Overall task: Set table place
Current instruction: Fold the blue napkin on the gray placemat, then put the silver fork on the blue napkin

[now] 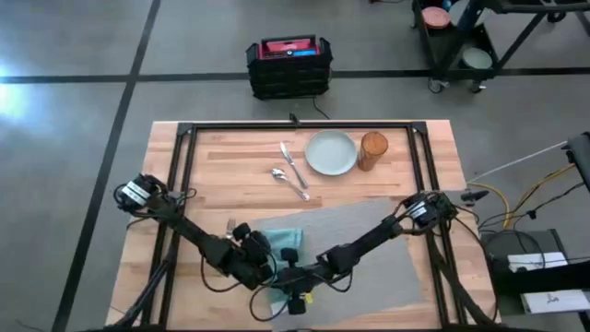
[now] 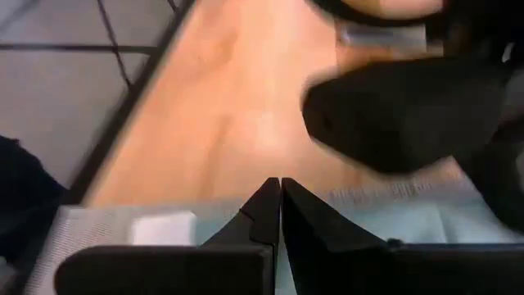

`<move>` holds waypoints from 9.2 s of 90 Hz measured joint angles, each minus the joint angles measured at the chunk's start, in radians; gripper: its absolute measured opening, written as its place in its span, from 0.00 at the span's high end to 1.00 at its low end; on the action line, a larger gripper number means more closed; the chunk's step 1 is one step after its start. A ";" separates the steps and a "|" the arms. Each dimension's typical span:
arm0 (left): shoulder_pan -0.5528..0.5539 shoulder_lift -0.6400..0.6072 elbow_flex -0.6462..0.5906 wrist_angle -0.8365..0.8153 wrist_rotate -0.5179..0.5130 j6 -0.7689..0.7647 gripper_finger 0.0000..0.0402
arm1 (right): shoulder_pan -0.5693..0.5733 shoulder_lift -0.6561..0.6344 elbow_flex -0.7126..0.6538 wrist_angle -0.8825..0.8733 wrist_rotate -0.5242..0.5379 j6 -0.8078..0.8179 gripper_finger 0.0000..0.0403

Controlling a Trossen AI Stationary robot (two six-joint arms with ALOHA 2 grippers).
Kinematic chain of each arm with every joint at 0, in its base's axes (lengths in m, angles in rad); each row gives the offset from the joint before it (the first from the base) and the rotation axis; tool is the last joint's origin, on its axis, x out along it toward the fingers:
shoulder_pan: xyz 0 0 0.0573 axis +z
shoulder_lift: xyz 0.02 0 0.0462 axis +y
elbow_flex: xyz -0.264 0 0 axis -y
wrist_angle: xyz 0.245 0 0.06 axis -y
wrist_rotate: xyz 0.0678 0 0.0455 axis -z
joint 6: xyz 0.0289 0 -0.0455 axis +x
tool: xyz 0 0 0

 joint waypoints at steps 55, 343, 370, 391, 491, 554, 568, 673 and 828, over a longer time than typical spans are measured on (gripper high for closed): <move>0.002 -0.002 0.000 -0.001 0.000 0.001 0.72 | 0.075 0.062 0.000 0.159 -0.010 -0.050 1.00; 0.173 0.116 0.057 0.269 -0.043 0.316 0.72 | 0.071 -0.132 -0.379 0.202 0.005 -0.004 1.00; 0.167 0.003 0.082 0.271 0.020 0.341 0.72 | 0.075 -0.178 -0.319 0.066 -0.026 -0.020 1.00; 0.112 -0.128 0.085 0.230 0.059 0.328 0.72 | 0.073 -0.363 -0.270 -0.202 -0.007 -0.036 1.00; -0.129 0.015 0.065 0.116 0.202 0.026 0.72 | 0.146 -0.651 -0.649 -0.533 0.028 0.278 1.00; -0.130 0.009 0.066 -0.209 0.175 -0.074 0.72 | 0.115 -0.520 -0.601 -0.499 0.123 0.414 1.00; -0.135 -0.034 0.071 -0.259 0.202 -0.102 0.72 | 0.086 -0.530 -0.561 -0.562 0.125 0.391 1.00; -0.054 -0.353 -0.260 -0.315 0.425 -0.783 0.61 | 0.119 -0.568 -0.637 -0.467 0.286 0.497 1.00; 0.033 0.190 0.427 -0.418 0.025 -1.023 0.98 | 0.140 -0.568 -0.753 -0.262 0.437 0.647 1.00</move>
